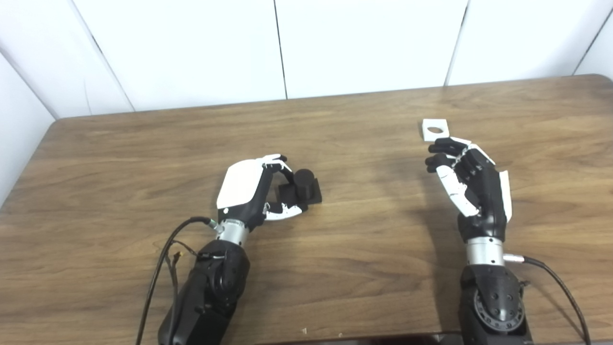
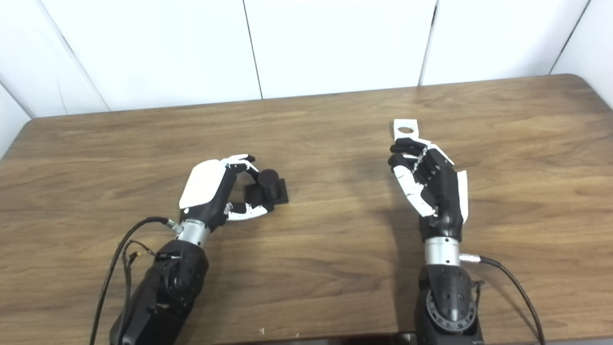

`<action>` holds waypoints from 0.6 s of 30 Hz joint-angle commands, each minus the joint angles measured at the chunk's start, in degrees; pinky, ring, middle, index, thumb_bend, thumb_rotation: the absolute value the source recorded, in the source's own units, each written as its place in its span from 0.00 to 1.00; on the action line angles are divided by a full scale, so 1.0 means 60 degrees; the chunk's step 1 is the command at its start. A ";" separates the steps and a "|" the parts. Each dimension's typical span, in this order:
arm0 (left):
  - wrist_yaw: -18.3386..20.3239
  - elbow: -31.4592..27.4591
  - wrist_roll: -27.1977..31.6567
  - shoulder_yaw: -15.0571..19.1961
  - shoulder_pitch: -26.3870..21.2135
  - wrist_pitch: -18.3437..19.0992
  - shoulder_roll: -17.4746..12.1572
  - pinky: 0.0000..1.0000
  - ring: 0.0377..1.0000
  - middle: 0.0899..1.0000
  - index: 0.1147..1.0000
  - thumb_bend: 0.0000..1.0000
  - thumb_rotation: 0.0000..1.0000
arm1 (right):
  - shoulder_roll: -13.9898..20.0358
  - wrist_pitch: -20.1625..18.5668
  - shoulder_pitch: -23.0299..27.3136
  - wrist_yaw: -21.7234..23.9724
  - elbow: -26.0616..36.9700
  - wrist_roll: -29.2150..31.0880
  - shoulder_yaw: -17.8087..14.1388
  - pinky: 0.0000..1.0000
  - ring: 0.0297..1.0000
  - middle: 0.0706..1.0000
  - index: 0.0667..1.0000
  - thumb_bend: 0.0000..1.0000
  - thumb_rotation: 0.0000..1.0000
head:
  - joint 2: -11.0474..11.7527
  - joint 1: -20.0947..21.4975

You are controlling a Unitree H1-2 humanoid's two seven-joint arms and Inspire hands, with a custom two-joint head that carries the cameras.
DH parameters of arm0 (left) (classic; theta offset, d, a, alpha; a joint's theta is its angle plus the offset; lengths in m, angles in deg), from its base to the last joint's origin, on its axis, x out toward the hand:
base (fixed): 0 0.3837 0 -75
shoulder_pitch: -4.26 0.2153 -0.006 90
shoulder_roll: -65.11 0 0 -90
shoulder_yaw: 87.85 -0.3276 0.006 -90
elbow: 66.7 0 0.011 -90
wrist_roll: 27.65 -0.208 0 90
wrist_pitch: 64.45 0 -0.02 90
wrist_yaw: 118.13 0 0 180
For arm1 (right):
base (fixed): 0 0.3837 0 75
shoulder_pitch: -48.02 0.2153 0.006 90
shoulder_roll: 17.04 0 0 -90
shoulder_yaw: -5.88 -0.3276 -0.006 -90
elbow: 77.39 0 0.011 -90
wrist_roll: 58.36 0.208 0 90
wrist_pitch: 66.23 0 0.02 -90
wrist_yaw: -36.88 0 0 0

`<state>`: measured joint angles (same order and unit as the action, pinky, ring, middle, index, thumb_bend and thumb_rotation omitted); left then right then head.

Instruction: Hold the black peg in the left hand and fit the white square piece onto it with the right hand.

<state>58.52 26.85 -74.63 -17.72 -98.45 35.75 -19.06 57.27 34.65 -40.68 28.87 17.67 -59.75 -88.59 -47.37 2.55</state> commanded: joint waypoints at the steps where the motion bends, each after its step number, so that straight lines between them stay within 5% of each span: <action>1: 0.0326 0.0651 -0.0136 -0.0021 0.0336 0.0292 -0.0451 0.64 0.82 0.81 0.42 0.52 0.08 | 0.0081 0.0171 0.0200 0.0073 0.0180 0.0113 -0.0078 0.48 0.52 0.57 0.58 0.44 0.38 | 0.0014 0.0152; 12: 0.0729 0.0784 0.0409 -0.0136 0.0219 0.0126 -0.0609 0.63 0.82 0.82 0.42 0.52 0.08 | 0.0202 -0.0119 0.0529 -0.0018 0.0524 -0.0140 -0.0237 0.49 0.53 0.58 0.59 0.44 0.40 | 0.0047 0.0977; 18: 0.0913 0.0764 0.0886 -0.0133 0.0155 -0.0005 -0.0628 0.63 0.82 0.82 0.42 0.52 0.08 | 0.0819 -0.0360 0.0974 -0.0211 0.0662 -0.1347 -0.0361 0.48 0.55 0.60 0.60 0.45 0.39 | 0.0134 0.1478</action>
<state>59.39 27.65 -70.19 -18.19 -99.54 33.87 -21.09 60.40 32.22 -37.93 27.92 19.14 -65.70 -90.15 -46.50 11.42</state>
